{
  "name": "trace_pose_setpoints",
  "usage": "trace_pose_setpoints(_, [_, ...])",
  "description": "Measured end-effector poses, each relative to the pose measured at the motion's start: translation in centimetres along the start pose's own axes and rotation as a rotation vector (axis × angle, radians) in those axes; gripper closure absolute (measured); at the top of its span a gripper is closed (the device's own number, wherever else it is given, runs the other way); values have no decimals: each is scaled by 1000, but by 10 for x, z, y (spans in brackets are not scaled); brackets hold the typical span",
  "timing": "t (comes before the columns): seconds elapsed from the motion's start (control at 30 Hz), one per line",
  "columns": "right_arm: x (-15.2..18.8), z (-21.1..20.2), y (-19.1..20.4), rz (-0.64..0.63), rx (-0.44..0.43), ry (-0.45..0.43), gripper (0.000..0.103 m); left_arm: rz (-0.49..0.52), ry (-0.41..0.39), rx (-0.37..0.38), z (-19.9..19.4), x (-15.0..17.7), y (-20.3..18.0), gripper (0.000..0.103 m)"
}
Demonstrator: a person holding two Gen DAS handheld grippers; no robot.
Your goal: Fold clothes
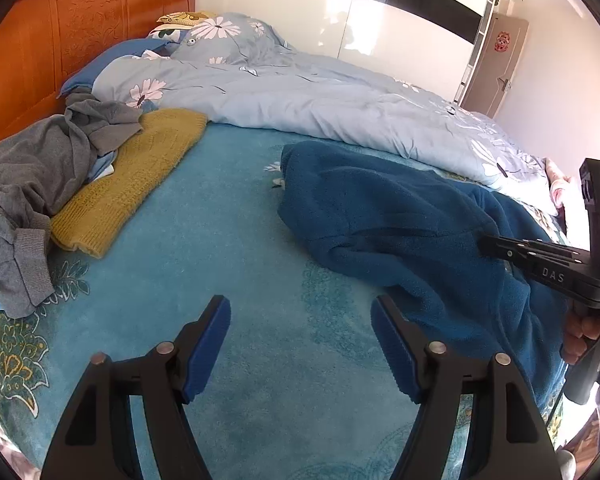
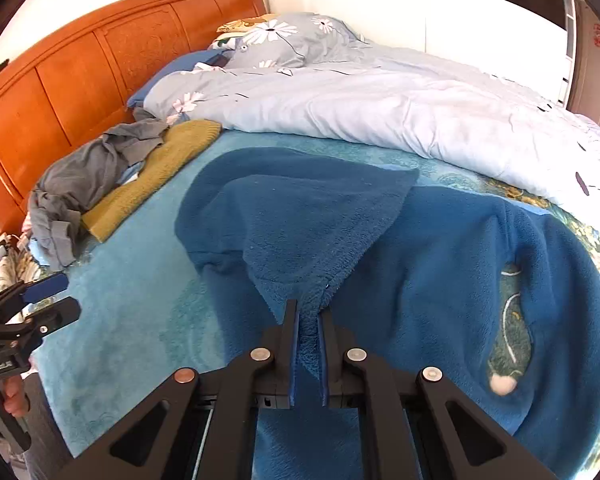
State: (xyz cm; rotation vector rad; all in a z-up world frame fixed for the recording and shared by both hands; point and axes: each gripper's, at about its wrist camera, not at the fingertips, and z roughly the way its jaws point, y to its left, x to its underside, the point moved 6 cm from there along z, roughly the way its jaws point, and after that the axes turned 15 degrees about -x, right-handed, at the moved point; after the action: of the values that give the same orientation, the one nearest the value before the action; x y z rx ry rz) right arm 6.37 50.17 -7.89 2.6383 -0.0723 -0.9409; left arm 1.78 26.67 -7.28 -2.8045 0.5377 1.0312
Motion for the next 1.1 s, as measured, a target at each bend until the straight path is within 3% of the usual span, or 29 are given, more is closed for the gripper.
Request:
trace_pose_setpoints(0.17, [15,-24,64,-69,-85,-21,95,-21,-8,-12,-15,5,14,29])
trace_pose_setpoints(0.33, [40,-17,137,-152,-189,-13,95,-37,-17,-24,-30,14,32,29])
trace_pose_setpoints(0.57, [108,38,207,-238,-267,140,95,-24,-9,-41,-39,32,49,29])
trace_pose_setpoints(0.63, [126,49,214,-226,-292,176,95,-19,-4,-44,-40,37,52,29])
trace_pose_setpoints(0.87, [137,46,204,-228,-197,185,91,-10,27,-30,-31,49,46,29])
trace_pose_setpoints(1.1, [126,-12,161,-205,-102,97,64,40,49,-6,-21,59,17,29])
